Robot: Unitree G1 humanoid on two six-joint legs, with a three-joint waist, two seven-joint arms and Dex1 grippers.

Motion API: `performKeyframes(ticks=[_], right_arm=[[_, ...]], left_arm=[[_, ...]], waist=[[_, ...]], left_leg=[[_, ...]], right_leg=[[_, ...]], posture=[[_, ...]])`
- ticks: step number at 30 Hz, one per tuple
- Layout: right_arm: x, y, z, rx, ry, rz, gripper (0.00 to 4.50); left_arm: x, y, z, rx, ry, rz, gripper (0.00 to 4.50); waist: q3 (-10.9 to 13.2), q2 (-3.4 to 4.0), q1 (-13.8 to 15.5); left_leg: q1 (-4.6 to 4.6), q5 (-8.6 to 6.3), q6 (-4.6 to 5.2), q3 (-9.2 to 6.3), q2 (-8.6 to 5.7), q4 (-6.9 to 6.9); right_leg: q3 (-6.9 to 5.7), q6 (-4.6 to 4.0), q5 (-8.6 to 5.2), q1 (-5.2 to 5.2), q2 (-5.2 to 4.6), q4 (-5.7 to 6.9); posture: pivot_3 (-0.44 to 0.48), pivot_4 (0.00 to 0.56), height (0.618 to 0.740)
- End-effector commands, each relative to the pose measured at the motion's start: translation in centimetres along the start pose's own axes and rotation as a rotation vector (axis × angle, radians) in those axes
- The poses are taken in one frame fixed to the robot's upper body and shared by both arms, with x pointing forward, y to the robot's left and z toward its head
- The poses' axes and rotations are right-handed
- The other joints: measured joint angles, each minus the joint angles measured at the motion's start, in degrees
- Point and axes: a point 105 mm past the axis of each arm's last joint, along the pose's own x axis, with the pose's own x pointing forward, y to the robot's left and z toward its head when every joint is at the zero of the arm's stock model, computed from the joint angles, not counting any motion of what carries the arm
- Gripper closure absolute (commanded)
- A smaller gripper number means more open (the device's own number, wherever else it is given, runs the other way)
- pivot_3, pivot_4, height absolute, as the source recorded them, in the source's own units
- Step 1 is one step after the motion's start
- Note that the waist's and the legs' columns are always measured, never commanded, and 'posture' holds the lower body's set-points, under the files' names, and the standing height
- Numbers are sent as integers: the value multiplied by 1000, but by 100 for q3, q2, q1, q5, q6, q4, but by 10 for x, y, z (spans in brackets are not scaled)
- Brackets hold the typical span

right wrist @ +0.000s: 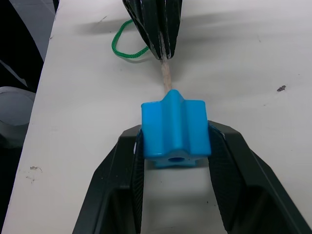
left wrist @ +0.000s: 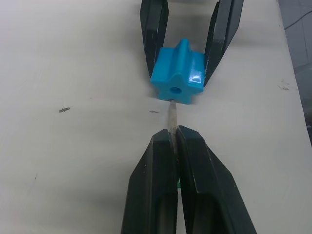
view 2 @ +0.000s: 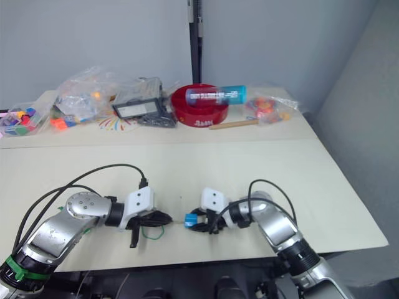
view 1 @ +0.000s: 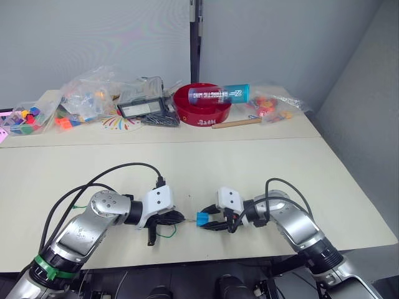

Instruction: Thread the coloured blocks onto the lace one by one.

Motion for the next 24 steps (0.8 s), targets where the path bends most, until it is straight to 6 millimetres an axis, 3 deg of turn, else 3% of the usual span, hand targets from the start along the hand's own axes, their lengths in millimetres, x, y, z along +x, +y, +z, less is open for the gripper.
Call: performKeyframes(ticks=[1, 12, 24], right_arm=[[-2, 0, -10, 15, 44, -15, 3167], [-4, 0, -11, 13, 48, -12, 3167], [-3, 1, -10, 10, 47, -5, 3167]], left_arm=[[-5, 3, 3, 21, -13, 25, 4500], [-9, 10, 0, 15, -10, 56, 4500], [-5, 10, 12, 27, -41, 53, 4500]], waist=[[0, 0, 0], [0, 0, 0], [0, 0, 2]], left_leg=[[0, 0, 0, 0, 0, 0], [0, 0, 0, 1, 0, 0], [0, 0, 0, 1, 0, 0]], right_leg=[[0, 0, 0, 0, 0, 0], [0, 0, 0, 1, -1, -2], [0, 1, -1, 1, -1, -3]], posture=[[0, 150, 731], [0, 150, 731], [0, 150, 731]])
